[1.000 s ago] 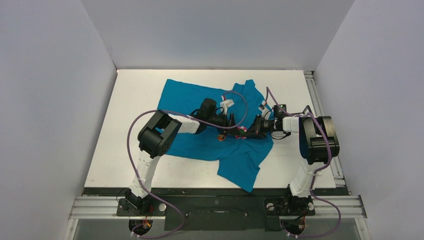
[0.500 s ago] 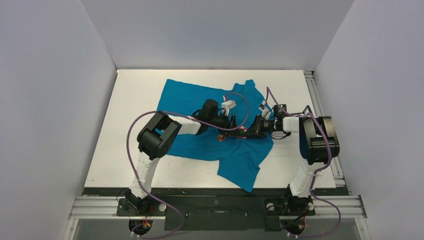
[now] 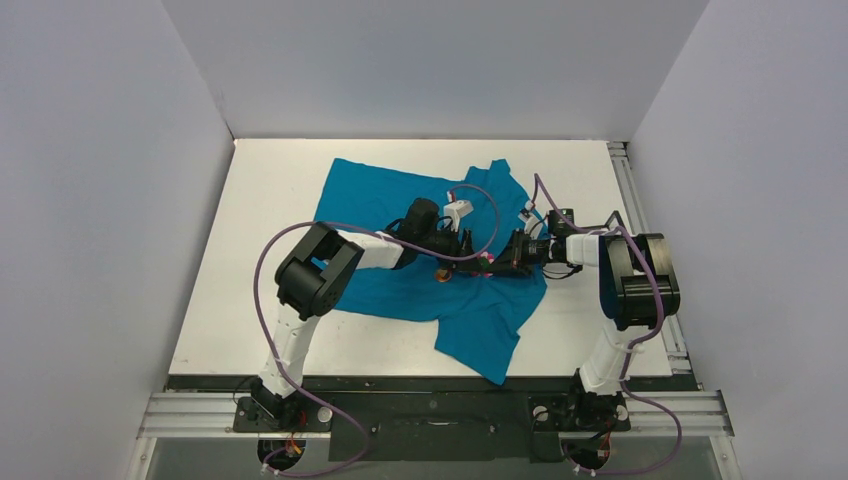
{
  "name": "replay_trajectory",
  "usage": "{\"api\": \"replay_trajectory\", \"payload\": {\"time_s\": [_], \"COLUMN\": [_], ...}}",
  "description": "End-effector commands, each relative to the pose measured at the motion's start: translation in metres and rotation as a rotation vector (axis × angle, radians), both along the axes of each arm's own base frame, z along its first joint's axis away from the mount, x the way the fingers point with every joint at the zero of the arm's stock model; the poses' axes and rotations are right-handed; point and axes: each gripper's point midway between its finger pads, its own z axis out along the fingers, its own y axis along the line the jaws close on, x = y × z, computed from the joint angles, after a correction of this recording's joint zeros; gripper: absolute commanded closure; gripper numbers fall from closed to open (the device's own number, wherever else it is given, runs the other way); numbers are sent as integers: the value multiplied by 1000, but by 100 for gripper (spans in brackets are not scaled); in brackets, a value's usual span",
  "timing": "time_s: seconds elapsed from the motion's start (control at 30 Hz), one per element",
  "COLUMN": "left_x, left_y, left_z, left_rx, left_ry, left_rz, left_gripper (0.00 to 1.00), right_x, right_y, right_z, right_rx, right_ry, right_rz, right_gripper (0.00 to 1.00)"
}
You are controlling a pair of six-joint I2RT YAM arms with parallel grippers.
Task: Remove the brooch from the garment
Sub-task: Remove the brooch from the clothes.
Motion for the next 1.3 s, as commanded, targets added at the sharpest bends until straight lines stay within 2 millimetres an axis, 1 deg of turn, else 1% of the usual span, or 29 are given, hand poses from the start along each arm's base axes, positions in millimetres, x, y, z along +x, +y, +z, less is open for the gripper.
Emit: {"api": "replay_trajectory", "payload": {"time_s": [0.0, 0.2, 0.4, 0.53, 0.6, 0.7, 0.77, 0.83, 1.0, 1.1, 1.13, 1.17, 1.2, 1.23, 1.27], "left_x": [-2, 1, 2, 2, 3, 2, 2, 0, -2, -4, -1, -2, 2, 2, 5], "left_y": [-5, -4, -4, -4, -4, -4, -4, -4, -5, -4, -3, -1, 0, 2, 4], "left_z": [-12, -20, -23, -24, -25, -26, -24, -22, -14, -8, -3, -3, 3, 3, 6], "left_rx": [33, 75, 86, 94, 99, 101, 94, 85, 38, 4, -14, -21, -39, -43, -51], "left_ry": [29, 30, 33, 32, 34, 33, 30, 29, 34, 40, 29, 39, 24, 28, 19], "left_rz": [0, 23, 25, 30, 34, 29, 22, 14, 0, -15, -12, -15, -10, -11, -6], "left_gripper": [52, 56, 55, 56, 59, 69, 74, 76, 76, 70, 67, 66, 65, 65, 66], "right_x": [7, 7, 7, 7, 6, 6, 7, 8, 10, 10, 10, 10, 10, 9, 9], "right_y": [2, 4, 4, 5, 5, 4, 4, 4, 2, 1, 1, 0, -1, -2, -2], "right_z": [19, 22, 22, 23, 23, 22, 21, 21, 20, 18, 18, 17, 17, 16, 15], "right_rx": [14, 17, 19, 21, 21, 20, 17, 15, 8, 4, 1, -1, -6, -9, -12], "right_ry": [-92, -97, -98, -99, -99, -97, -96, -97, -99, -98, -100, -96, -99, -94, -97], "right_rz": [11, 14, 15, 17, 17, 16, 14, 13, 8, 6, 7, 6, 7, 5, 7], "right_gripper": [100, 100, 100, 100, 100, 100, 100, 100, 100, 100, 100, 100, 100, 100, 100]}}
